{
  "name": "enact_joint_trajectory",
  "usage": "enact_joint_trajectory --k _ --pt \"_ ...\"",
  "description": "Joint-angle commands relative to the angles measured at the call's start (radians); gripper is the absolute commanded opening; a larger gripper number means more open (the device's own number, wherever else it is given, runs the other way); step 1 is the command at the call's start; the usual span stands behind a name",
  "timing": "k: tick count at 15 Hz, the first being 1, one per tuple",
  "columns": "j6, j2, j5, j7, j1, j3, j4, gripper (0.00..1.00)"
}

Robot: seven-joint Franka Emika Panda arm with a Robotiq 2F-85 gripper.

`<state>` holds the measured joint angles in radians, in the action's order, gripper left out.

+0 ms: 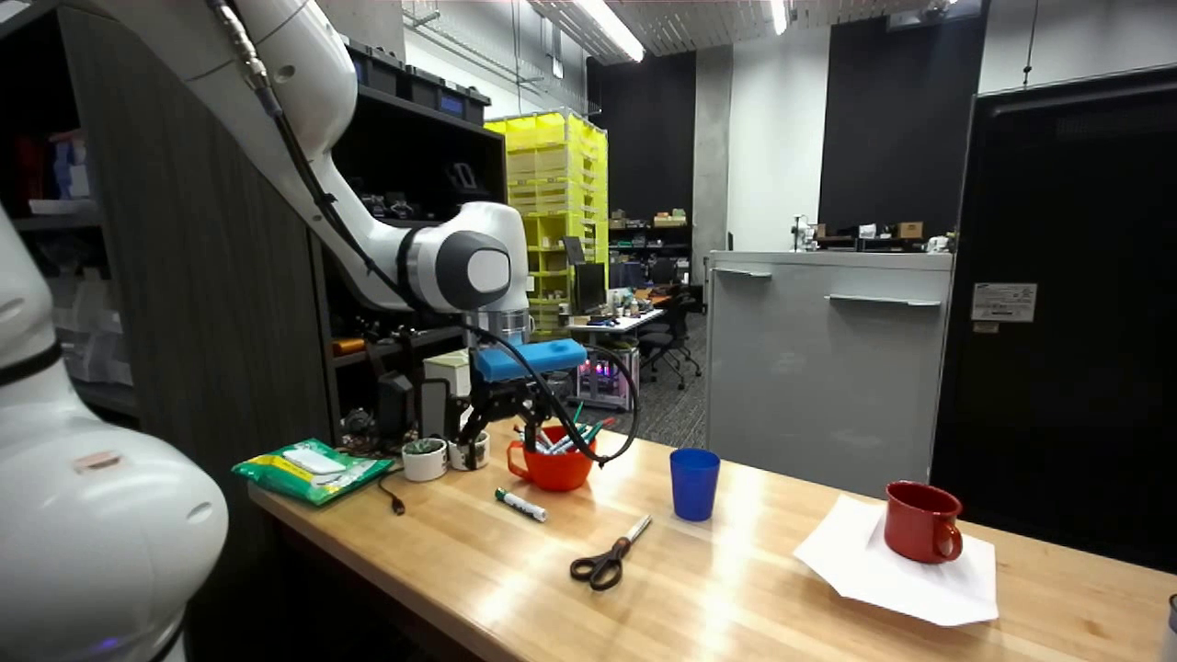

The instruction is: Put the marker in the left red cup

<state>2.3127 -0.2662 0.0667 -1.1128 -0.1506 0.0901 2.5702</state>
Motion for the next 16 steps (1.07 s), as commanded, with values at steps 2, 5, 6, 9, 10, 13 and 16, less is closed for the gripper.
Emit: enact_joint_trajectory --k 2,5,6,9,10,13,16 --pt "-0.001 0.000 -0.007 -0.005 0.019 -0.020 -0.001 1.00" --pt "-0.001 0.000 -0.007 -0.005 0.019 -0.020 -0.001 1.00" --pt "-0.001 0.000 -0.007 -0.005 0.019 -0.020 -0.001 1.00" --pt "-0.001 0.000 -0.007 -0.005 0.019 -0.020 -0.001 1.00" --pt "-0.001 0.000 -0.007 -0.005 0.019 -0.020 -0.001 1.00" --pt "-0.001 0.000 -0.007 -0.005 0.019 -0.020 -0.001 1.00" --pt "0.021 0.008 0.005 -0.018 0.020 -0.020 -0.004 1.00"
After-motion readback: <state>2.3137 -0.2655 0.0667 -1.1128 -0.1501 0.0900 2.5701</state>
